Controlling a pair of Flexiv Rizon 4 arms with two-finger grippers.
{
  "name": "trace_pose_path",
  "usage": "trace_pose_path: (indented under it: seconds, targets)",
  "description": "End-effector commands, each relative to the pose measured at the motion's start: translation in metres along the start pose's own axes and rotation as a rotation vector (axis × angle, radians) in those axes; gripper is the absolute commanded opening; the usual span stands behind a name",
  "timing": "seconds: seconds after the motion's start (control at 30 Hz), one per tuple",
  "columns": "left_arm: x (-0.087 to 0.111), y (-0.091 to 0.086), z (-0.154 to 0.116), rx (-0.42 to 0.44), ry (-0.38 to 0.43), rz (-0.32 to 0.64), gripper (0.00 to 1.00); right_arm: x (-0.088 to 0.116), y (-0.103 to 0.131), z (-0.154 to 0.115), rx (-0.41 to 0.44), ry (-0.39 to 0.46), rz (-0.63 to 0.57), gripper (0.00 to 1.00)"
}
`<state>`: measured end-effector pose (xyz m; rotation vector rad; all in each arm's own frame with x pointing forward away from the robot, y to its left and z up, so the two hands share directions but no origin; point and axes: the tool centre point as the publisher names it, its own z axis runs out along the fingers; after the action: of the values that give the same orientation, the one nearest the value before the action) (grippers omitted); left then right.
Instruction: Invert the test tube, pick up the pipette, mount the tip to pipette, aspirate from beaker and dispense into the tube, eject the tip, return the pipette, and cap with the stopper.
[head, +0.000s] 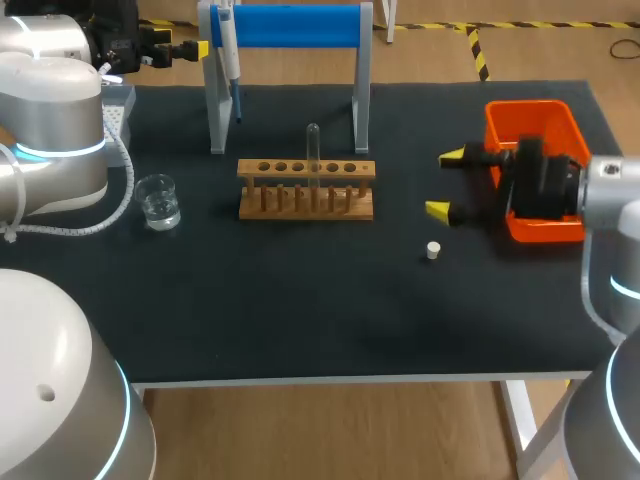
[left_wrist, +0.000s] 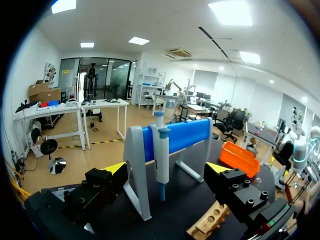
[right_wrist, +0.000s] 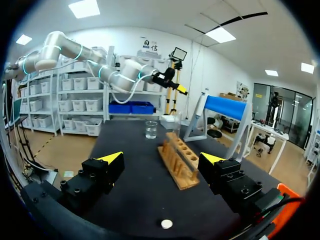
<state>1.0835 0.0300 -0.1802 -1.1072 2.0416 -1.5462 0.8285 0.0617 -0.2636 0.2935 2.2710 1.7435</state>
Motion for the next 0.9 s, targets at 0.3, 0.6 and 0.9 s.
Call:
trace_pose_path:
  seconds: [0.3, 0.6, 0.9]
  targets:
    - [0.000, 0.001, 0.000, 0.003, 0.000, 0.000, 1.00, 0.009, -0.012, 0.033, 0.027, -0.049, -0.039, 1.00]
    - [0.000, 0.001, 0.000, 0.003, 0.000, 0.000, 1.00, 0.004, -0.012, 0.035, 0.046, -0.090, -0.027, 1.00]
    - [0.020, 0.008, -0.005, 0.021, 0.034, 0.040, 1.00, 0.004, -0.012, 0.035, 0.046, -0.090, -0.027, 1.00]
